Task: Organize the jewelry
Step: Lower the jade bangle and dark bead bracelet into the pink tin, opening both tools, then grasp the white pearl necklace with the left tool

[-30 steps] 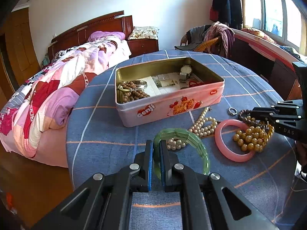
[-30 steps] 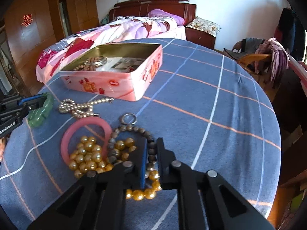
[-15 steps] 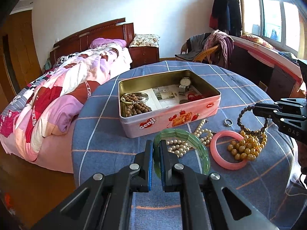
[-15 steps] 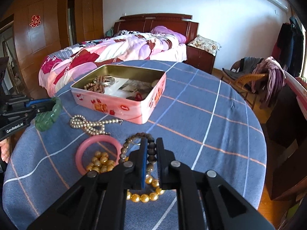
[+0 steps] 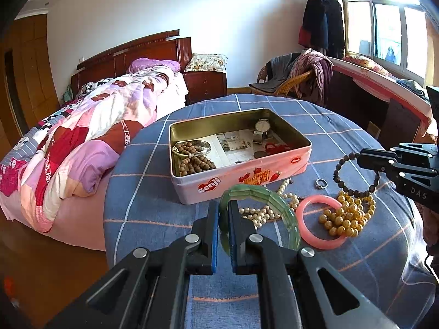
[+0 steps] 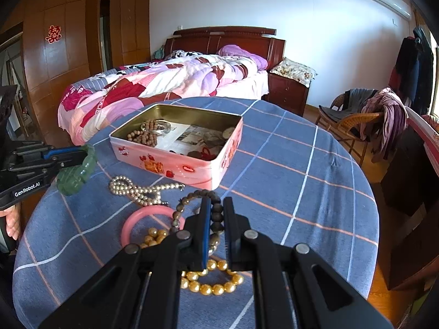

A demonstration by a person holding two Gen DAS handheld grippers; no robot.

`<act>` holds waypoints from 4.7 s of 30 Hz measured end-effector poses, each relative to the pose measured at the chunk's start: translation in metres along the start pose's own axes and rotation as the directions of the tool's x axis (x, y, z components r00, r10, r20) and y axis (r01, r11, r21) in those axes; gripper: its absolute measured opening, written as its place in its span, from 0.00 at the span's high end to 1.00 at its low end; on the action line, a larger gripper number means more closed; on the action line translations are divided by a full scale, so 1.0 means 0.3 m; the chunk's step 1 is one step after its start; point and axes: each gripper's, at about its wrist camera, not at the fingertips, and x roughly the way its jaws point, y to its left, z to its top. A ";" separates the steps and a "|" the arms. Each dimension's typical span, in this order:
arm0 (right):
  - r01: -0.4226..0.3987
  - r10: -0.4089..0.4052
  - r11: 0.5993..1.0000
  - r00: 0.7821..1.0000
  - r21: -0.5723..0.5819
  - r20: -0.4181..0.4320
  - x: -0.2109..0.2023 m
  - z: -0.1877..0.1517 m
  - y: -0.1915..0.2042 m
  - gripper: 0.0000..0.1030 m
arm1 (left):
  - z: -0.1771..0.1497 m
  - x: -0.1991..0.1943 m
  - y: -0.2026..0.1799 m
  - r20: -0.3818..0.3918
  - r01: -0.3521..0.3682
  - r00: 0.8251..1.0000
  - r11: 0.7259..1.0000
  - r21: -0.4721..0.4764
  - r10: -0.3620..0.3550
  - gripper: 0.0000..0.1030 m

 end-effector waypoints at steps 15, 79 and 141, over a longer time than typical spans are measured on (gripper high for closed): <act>-0.018 0.018 1.000 0.999 -0.018 0.029 0.000 0.052 0.037 0.89 | 0.036 -0.008 0.001 0.007 -0.009 1.000 1.000 0.025 0.009 0.95; 0.008 -0.011 0.998 0.999 -0.056 -0.046 0.347 0.333 0.014 0.89 | 0.352 0.410 0.048 -0.044 -0.113 0.992 0.979 0.168 0.121 0.93; 0.083 -0.074 0.988 0.994 0.131 -0.074 0.084 -0.051 -0.086 0.32 | -0.053 0.187 -0.106 -0.161 0.084 0.985 0.987 0.134 -0.061 0.92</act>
